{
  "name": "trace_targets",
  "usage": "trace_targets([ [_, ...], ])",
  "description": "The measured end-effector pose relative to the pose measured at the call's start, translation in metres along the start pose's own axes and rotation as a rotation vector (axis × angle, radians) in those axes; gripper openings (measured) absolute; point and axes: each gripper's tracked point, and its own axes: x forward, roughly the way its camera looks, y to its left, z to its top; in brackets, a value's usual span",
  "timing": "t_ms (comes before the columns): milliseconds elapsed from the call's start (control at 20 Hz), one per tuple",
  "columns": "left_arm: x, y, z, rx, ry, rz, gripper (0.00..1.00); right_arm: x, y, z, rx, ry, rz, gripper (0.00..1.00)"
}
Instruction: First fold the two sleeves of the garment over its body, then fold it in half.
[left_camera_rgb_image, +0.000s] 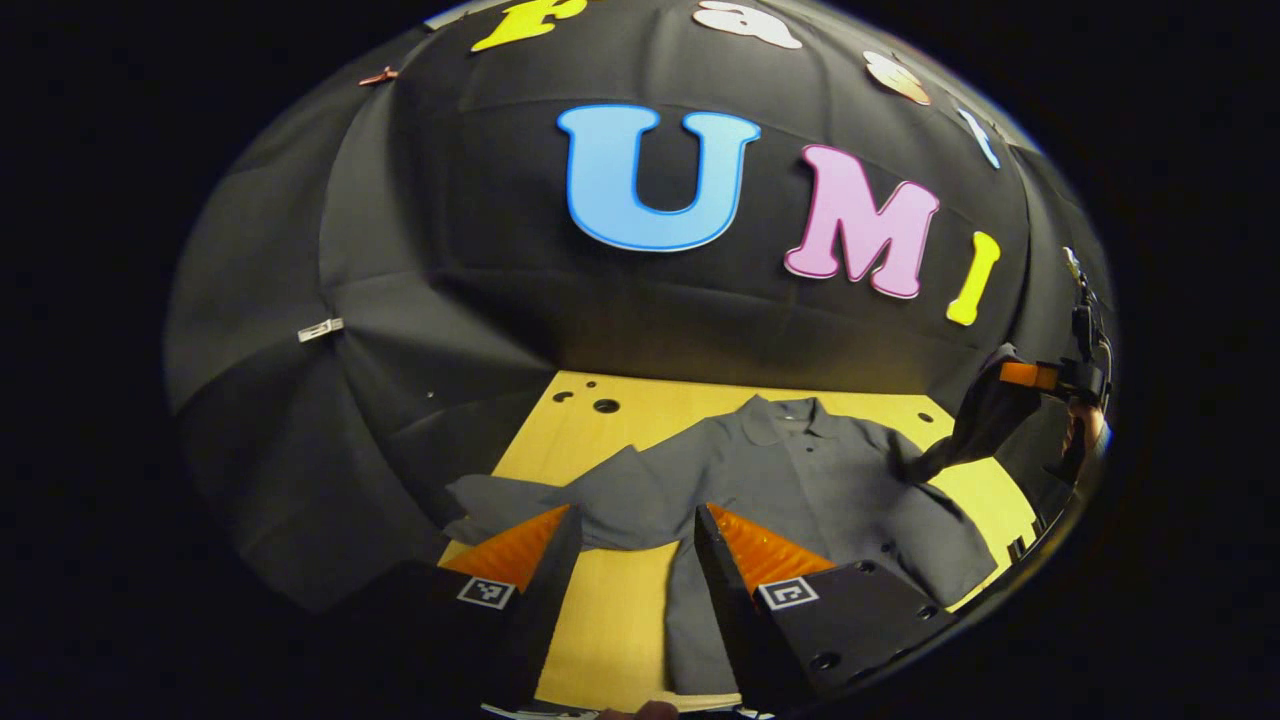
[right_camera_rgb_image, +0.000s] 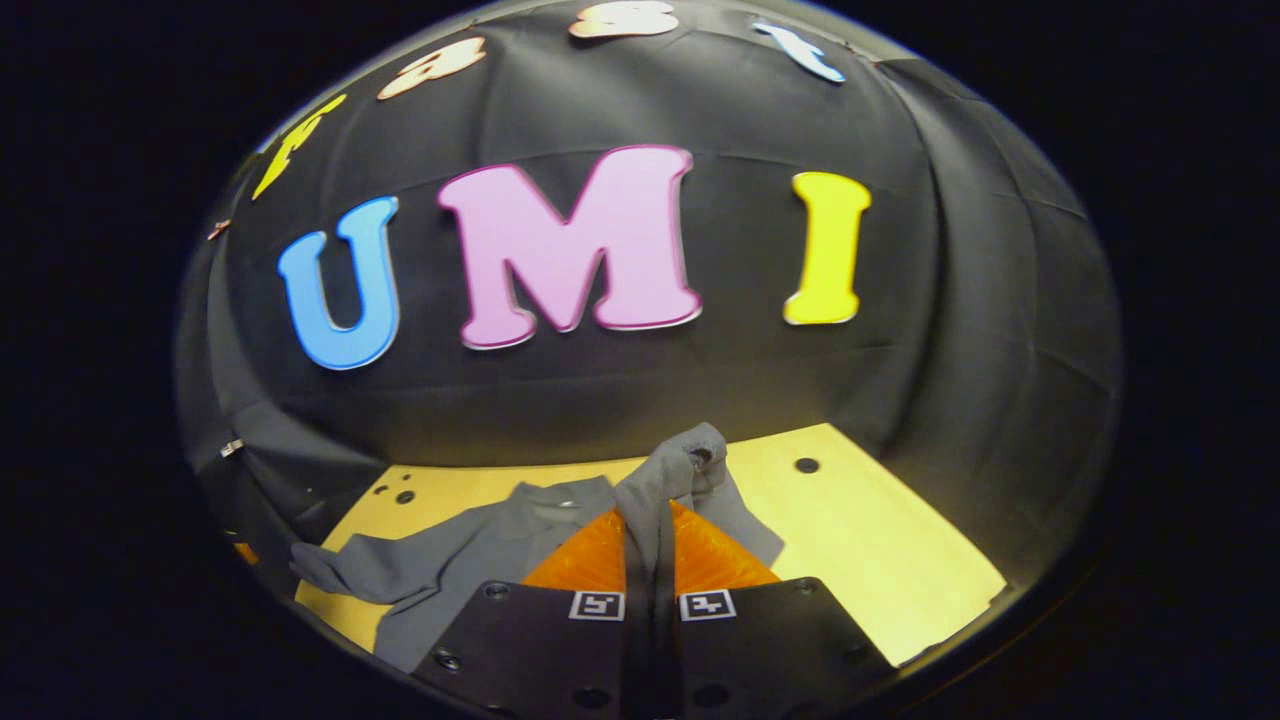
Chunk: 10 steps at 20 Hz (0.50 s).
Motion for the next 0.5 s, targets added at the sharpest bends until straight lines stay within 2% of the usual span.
trace_targets([
  [200, 0.003, 0.042, -0.018, -0.033, 0.024, 0.069, 0.73, 0.038, 0.085, -0.062, -0.073, 0.114, 0.128, 0.05],
  [400, 0.004, 0.066, -0.033, -0.031, 0.047, 0.105, 0.73, 0.075, 0.137, -0.143, -0.121, 0.260, 0.164, 0.06],
  [500, 0.007, 0.074, -0.040, -0.047, 0.057, 0.116, 0.73, 0.086, 0.149, -0.173, -0.141, 0.308, 0.164, 0.05],
])
